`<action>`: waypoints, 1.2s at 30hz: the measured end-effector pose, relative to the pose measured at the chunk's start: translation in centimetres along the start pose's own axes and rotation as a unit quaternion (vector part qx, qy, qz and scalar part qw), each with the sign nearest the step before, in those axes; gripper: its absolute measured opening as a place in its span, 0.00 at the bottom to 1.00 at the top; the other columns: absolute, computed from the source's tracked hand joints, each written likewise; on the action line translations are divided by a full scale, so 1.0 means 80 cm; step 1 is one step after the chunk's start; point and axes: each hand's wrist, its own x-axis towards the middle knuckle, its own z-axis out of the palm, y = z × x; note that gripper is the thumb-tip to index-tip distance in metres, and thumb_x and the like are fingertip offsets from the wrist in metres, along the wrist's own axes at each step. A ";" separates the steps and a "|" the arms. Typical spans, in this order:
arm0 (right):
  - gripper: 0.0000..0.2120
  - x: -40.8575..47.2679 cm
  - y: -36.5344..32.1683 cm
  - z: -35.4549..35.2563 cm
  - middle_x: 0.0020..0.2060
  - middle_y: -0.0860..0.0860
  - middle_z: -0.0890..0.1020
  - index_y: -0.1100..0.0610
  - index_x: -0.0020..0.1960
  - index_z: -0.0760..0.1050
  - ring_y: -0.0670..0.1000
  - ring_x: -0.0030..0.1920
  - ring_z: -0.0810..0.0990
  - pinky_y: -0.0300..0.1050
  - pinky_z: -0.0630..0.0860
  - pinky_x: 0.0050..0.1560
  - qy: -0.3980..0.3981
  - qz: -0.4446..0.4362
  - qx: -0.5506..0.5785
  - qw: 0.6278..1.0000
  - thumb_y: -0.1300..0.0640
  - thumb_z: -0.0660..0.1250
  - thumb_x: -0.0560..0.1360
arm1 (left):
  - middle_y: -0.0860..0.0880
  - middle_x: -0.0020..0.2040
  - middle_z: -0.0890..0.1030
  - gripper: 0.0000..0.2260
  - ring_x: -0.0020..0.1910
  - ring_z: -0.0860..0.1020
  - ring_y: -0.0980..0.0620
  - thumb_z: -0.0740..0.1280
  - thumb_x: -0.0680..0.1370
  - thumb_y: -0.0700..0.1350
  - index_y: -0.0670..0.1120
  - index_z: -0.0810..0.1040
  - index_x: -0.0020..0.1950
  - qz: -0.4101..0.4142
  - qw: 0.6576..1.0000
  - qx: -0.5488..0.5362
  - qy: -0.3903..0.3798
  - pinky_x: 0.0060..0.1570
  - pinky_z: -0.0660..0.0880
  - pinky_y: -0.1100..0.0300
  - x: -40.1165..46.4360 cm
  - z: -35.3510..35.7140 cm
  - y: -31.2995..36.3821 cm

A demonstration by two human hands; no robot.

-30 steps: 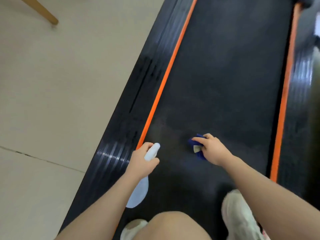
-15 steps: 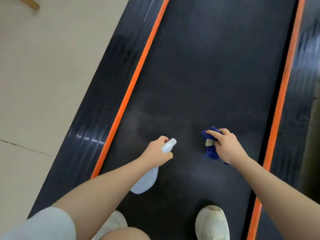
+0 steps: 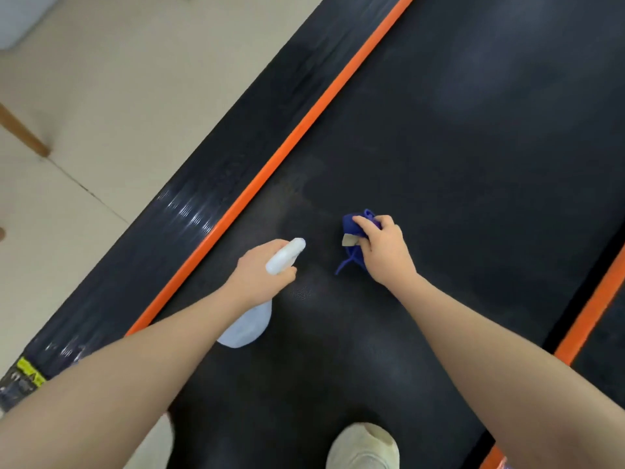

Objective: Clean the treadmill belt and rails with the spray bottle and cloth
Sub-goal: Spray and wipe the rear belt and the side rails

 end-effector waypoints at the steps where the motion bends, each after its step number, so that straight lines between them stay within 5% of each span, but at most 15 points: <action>1: 0.21 0.013 -0.003 0.002 0.66 0.57 0.65 0.53 0.72 0.64 0.59 0.61 0.67 0.50 0.67 0.62 -0.015 -0.008 -0.005 1.000 0.58 0.58 0.79 | 0.54 0.44 0.78 0.06 0.49 0.76 0.49 0.65 0.70 0.49 0.51 0.74 0.46 -0.006 1.000 0.007 0.010 0.51 0.72 0.54 -0.002 0.000 0.003; 5: 0.25 0.027 -0.002 0.022 0.69 0.58 0.60 0.50 0.75 0.58 0.59 0.59 0.67 0.52 0.68 0.59 -0.059 -0.101 -0.131 0.985 0.55 0.59 0.79 | 0.46 0.48 0.78 0.16 0.50 0.75 0.47 0.63 0.74 0.51 0.40 0.75 0.53 0.018 0.998 0.040 0.043 0.55 0.71 0.46 -0.001 0.015 0.013; 9: 0.29 -0.012 -0.006 0.057 0.70 0.56 0.61 0.47 0.75 0.56 0.57 0.58 0.68 0.50 0.67 0.55 -0.139 -0.305 -0.196 0.922 0.59 0.61 0.77 | 0.51 0.54 0.77 0.19 0.53 0.75 0.50 0.68 0.76 0.44 0.48 0.70 0.66 0.002 0.996 -0.033 0.084 0.53 0.72 0.55 0.010 0.026 0.010; 12: 0.26 0.013 -0.009 0.058 0.61 0.58 0.73 0.47 0.68 0.70 0.59 0.49 0.75 0.49 0.71 0.45 -0.090 -0.339 -0.203 0.914 0.58 0.68 0.71 | 0.52 0.52 0.77 0.16 0.50 0.75 0.52 0.68 0.75 0.42 0.51 0.72 0.61 -0.007 0.990 -0.081 0.116 0.44 0.71 0.65 0.027 0.017 -0.007; 15: 0.22 0.047 -0.016 0.048 0.57 0.61 0.75 0.50 0.64 0.75 0.62 0.45 0.75 0.50 0.72 0.41 0.062 -0.202 -0.179 0.961 0.58 0.63 0.71 | 0.55 0.50 0.78 0.12 0.51 0.76 0.53 0.69 0.73 0.40 0.50 0.75 0.55 -0.012 0.979 -0.143 0.146 0.43 0.69 0.68 0.041 0.002 -0.025; 17: 0.25 0.063 -0.031 0.050 0.67 0.59 0.67 0.49 0.71 0.65 0.62 0.55 0.70 0.52 0.68 0.51 0.075 -0.043 -0.173 0.981 0.59 0.62 0.75 | 0.57 0.50 0.78 0.11 0.51 0.76 0.54 0.69 0.73 0.40 0.49 0.76 0.55 -0.012 0.972 -0.172 0.161 0.47 0.71 0.64 0.046 -0.007 -0.034; 19: 0.25 0.054 -0.056 0.059 0.68 0.58 0.65 0.49 0.72 0.63 0.61 0.56 0.69 0.52 0.68 0.53 0.075 -0.015 -0.161 0.984 0.60 0.60 0.76 | 0.55 0.52 0.79 0.12 0.53 0.77 0.54 0.69 0.73 0.39 0.47 0.77 0.55 -0.012 0.965 -0.195 0.176 0.50 0.72 0.62 0.049 -0.013 -0.043; 22: 0.27 0.031 -0.065 0.083 0.63 0.58 0.73 0.48 0.69 0.69 0.61 0.49 0.74 0.52 0.74 0.45 -0.030 -0.311 -0.206 0.927 0.60 0.65 0.71 | 0.52 0.53 0.80 0.13 0.54 0.78 0.50 0.70 0.72 0.42 0.48 0.78 0.56 -0.011 0.960 -0.214 0.178 0.50 0.74 0.60 0.051 -0.020 -0.053; 24: 0.28 0.058 -0.052 0.073 0.59 0.55 0.77 0.46 0.67 0.72 0.58 0.45 0.76 0.48 0.73 0.40 -0.048 -0.394 -0.281 0.874 0.57 0.72 0.68 | 0.52 0.50 0.80 0.15 0.52 0.78 0.48 0.69 0.68 0.49 0.52 0.77 0.54 -0.013 0.961 -0.203 0.188 0.51 0.76 0.51 0.049 -0.025 -0.061; 26: 0.27 0.092 -0.051 0.063 0.56 0.57 0.78 0.47 0.63 0.75 0.60 0.42 0.75 0.48 0.72 0.38 0.035 -0.305 -0.238 0.921 0.57 0.75 0.65 | 0.52 0.50 0.80 0.18 0.54 0.77 0.46 0.67 0.63 0.55 0.56 0.77 0.52 -0.016 0.958 -0.202 0.202 0.53 0.75 0.42 0.053 -0.033 -0.070; 28: 0.24 0.120 -0.066 0.060 0.62 0.59 0.72 0.48 0.67 0.71 0.62 0.49 0.72 0.52 0.70 0.45 0.092 -0.127 -0.180 0.971 0.56 0.69 0.73 | 0.54 0.50 0.79 0.17 0.56 0.76 0.46 0.66 0.62 0.56 0.59 0.76 0.50 -0.027 0.952 -0.213 0.219 0.55 0.74 0.39 0.058 -0.043 -0.079; 31: 0.20 0.124 -0.089 0.078 0.63 0.62 0.70 0.52 0.68 0.69 0.62 0.51 0.71 0.52 0.68 0.48 0.139 0.007 -0.140 0.980 0.55 0.64 0.76 | 0.55 0.53 0.75 0.15 0.56 0.74 0.52 0.68 0.63 0.50 0.55 0.79 0.49 -0.010 0.957 -0.200 0.211 0.59 0.72 0.42 0.074 -0.056 -0.086; 36: 0.26 0.104 -0.084 0.090 0.45 0.62 0.78 0.54 0.58 0.79 0.61 0.35 0.76 0.47 0.73 0.33 0.084 -0.287 -0.195 0.934 0.61 0.77 0.60 | 0.67 0.57 0.67 0.14 0.65 0.65 0.56 0.69 0.57 0.57 0.63 0.79 0.42 -0.001 0.971 -0.181 0.155 0.66 0.66 0.45 0.085 -0.066 -0.087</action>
